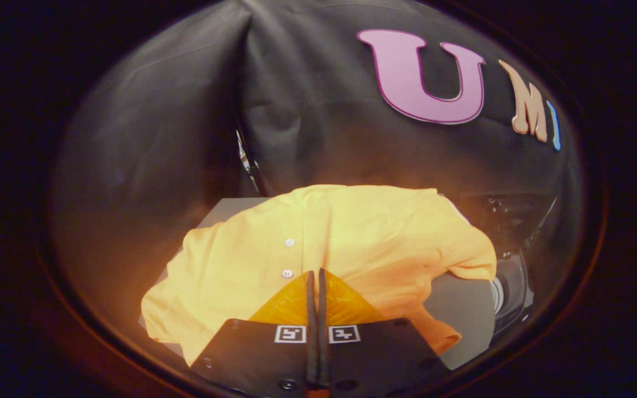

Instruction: Put the clothes into the washing machine and then close the washing machine lid.

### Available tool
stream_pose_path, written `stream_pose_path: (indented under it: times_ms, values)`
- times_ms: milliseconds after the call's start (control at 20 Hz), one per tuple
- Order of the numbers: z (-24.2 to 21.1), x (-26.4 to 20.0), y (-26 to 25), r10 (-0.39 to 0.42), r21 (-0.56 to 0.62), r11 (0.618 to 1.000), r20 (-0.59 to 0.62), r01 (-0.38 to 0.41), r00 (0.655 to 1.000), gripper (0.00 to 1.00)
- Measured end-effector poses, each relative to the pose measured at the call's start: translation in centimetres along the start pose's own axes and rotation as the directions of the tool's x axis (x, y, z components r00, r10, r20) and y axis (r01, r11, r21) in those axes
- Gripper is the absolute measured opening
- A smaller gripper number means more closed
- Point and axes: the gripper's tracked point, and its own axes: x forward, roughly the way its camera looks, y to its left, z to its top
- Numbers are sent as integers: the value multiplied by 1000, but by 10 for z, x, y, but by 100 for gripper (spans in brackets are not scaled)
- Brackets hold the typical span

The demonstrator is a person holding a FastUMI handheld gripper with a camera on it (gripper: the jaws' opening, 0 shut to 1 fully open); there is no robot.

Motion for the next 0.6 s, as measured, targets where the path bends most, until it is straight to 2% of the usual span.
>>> stream_pose_path:
  times_ms: [150, 350, 500, 600]
  values:
    - [0, -2, -3, 3, 29, 1000, 17, -3, 1000, 1]
    - [-4, 0, -7, -112, -99, 988, 51, 116, 992, 1]
    - [-8, -1, -13, -211, -238, 946, 59, 219, 976, 1]
    - [-9, 0, -11, -227, -277, 931, 63, 236, 972, 0]
